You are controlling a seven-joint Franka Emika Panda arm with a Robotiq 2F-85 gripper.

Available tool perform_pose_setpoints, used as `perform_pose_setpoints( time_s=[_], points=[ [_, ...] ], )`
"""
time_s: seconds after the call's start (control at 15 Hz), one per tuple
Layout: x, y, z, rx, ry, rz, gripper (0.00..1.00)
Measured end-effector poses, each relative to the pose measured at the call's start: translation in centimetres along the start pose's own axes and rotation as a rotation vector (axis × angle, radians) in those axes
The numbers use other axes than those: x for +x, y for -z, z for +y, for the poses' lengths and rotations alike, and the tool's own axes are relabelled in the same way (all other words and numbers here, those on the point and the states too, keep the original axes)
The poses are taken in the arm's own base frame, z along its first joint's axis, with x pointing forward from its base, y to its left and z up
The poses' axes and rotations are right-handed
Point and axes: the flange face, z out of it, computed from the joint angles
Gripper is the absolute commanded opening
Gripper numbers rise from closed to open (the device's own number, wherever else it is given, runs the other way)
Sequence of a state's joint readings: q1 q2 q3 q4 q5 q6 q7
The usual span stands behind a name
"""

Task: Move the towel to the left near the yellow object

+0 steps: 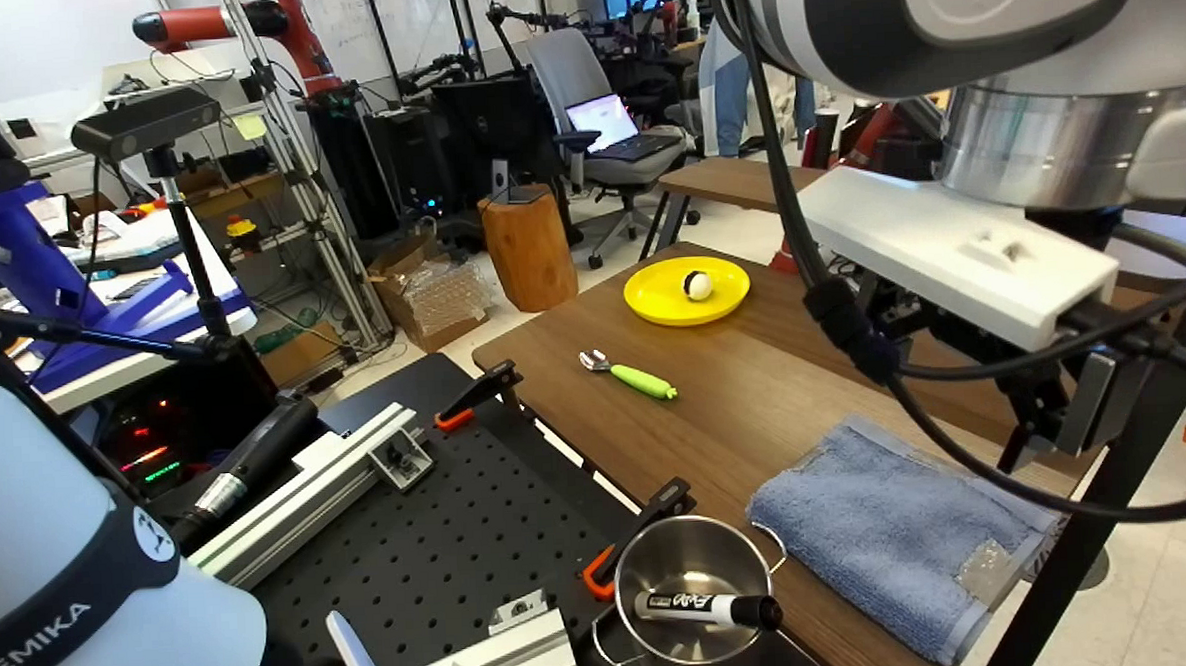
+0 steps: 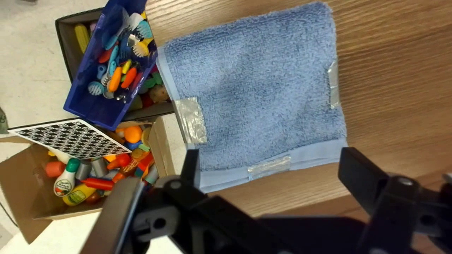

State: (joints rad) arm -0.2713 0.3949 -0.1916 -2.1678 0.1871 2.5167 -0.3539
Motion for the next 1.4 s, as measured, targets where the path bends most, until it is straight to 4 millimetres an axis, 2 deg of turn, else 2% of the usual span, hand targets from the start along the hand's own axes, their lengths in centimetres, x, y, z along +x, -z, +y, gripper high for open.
perform_pose_setpoints(
  time_s=[0.33, 0.73, 1.0, 1.2, 1.4],
  points=[
    [-0.5, -5.2, 1.3, -0.014, -0.003, -0.051, 1.00],
    [0.2, -9.9, 0.8, -0.040, 0.043, -0.094, 1.00],
    [1.5, -11.8, -0.3, -0.056, 0.062, -0.095, 1.00],
    [2.7, -11.7, -1.3, -0.059, 0.067, -0.080, 1.00],
    [3.9, -11.4, -3.4, -0.048, 0.070, -0.059, 1.00]
  ],
)
